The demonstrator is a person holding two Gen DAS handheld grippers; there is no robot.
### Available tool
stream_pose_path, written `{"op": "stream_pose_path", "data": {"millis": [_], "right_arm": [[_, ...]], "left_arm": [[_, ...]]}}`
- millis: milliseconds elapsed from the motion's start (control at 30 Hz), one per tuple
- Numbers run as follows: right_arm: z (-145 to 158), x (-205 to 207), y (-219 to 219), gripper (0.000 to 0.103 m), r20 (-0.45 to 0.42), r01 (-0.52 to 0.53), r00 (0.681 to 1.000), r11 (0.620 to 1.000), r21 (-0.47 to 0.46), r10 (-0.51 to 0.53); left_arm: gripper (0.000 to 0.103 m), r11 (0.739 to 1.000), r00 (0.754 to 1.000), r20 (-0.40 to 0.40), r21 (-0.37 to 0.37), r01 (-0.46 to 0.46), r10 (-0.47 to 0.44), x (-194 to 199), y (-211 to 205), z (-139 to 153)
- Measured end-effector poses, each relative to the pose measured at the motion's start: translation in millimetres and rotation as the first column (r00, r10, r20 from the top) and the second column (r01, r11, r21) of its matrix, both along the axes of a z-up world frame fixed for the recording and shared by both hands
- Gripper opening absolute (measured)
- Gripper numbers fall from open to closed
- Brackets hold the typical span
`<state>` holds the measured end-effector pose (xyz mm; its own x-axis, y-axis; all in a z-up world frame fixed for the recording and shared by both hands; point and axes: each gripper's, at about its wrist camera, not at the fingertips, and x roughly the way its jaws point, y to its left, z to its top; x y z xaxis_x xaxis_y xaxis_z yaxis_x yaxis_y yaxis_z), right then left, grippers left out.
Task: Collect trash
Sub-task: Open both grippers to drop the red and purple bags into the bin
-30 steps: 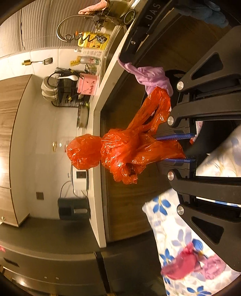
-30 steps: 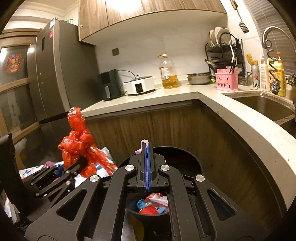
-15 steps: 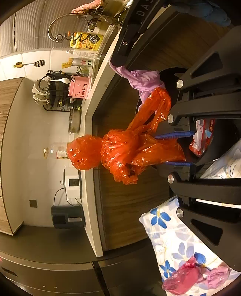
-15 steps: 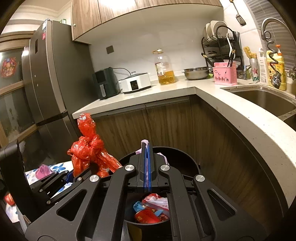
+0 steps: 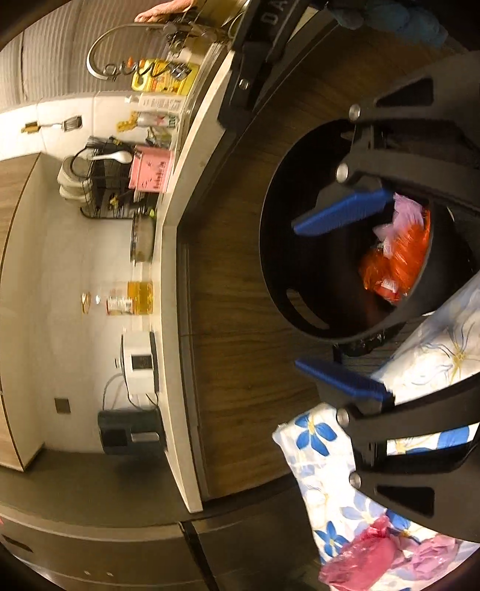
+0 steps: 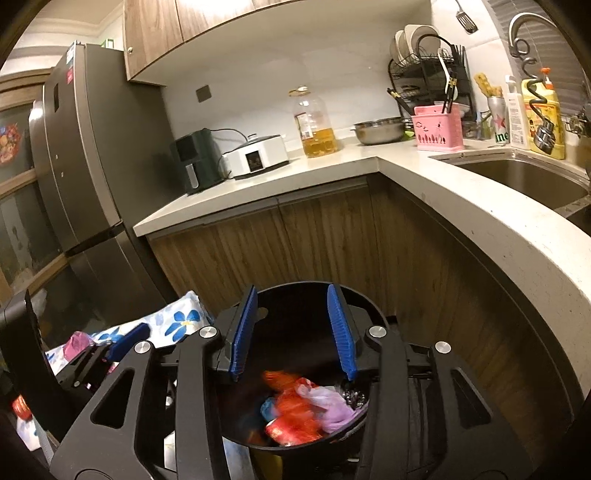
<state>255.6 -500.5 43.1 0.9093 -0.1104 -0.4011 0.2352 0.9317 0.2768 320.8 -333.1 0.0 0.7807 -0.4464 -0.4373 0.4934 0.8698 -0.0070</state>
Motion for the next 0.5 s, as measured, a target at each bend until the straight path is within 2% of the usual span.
{"op": "stream_pose_path", "data": {"millis": [100,333,367,500], "right_arm": [[-3,-4,2,0.050,-0.009,0.003,1.000,1.000,0.004,-0.003],[-5,-22,19,0.076,-0.018,0.027,0.999,0.999,-0.026,-0.027],[-5,-27,24,0.080,-0.013,0.031,0.999,0.999,-0.038,-0.032],[-5,-41,43,0.087,-0.009,0.046,0.999,0.995,-0.090,-0.047]], "left_arm": [[0.084,0.999,0.999,0.001,-0.002,-0.035,0.035,-2,10,-1],[0.090,0.992,0.992,0.013,0.037,-0.124,0.124,-17,35,1],[0.096,0.990,0.991,0.014,0.037,-0.134,0.134,-20,39,2],[0.097,0.982,0.982,0.036,0.020,-0.187,0.187,-38,62,7]]}}
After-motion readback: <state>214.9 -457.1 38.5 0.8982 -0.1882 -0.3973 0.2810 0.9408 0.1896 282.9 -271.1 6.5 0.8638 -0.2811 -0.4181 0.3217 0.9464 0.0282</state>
